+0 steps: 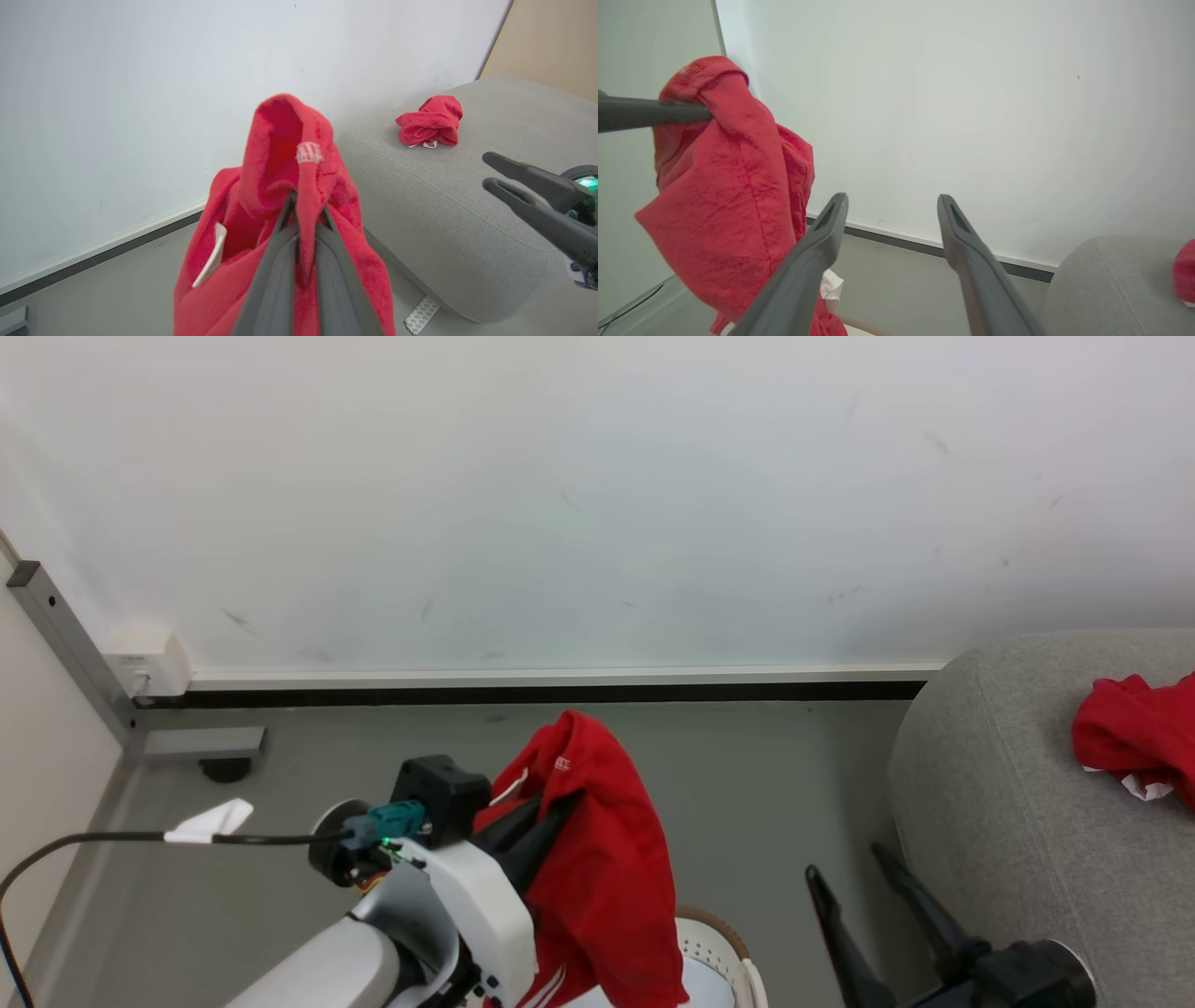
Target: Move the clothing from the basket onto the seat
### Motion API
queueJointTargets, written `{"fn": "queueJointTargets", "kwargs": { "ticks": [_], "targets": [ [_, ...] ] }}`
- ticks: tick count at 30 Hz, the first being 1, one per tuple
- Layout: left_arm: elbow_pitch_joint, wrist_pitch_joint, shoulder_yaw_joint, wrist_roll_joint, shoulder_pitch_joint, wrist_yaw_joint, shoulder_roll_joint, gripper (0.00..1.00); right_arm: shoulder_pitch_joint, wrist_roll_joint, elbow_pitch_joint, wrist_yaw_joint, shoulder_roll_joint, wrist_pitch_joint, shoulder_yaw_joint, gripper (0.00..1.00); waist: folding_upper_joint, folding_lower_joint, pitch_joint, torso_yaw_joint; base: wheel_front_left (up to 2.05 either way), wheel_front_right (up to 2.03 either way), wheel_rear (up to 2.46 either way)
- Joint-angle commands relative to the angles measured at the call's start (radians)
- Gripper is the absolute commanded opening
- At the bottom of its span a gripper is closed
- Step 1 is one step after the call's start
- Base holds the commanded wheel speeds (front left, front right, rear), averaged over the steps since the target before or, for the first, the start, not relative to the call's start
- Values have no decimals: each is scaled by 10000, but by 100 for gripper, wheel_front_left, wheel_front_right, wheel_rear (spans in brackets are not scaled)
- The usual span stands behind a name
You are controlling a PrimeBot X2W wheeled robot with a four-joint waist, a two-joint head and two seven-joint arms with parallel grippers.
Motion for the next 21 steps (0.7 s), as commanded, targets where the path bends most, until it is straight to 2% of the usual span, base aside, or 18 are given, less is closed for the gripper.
{"fn": "queueJointTargets", "kwargs": {
  "ticks": [1,6,14,17,21],
  "targets": [
    [-248,81,-8,-72,116,43,103,0,-219,294,-43,-22,-347,2,428,100,0,3,-11,1,0,0,0],
    [-833,374,-229,72,60,-12,193,0,-1125,1312,-12,-22,-1543,505,2238,100,0,3,-37,35,0,0,0],
    [-1390,719,-657,165,-173,-215,-1,0,-3315,4119,-258,-22,-3279,2150,5639,100,0,3,-70,279,0,0,0],
    [-1462,781,-793,212,-294,-291,-98,0,-4047,5094,-253,-22,-3651,2560,6687,100,0,3,-70,362,0,0,0],
    [-1594,863,-969,113,-391,-473,-263,0,-4934,6164,20,-22,-3767,2739,7916,100,0,3,-75,442,0,0,0]
  ]
}}
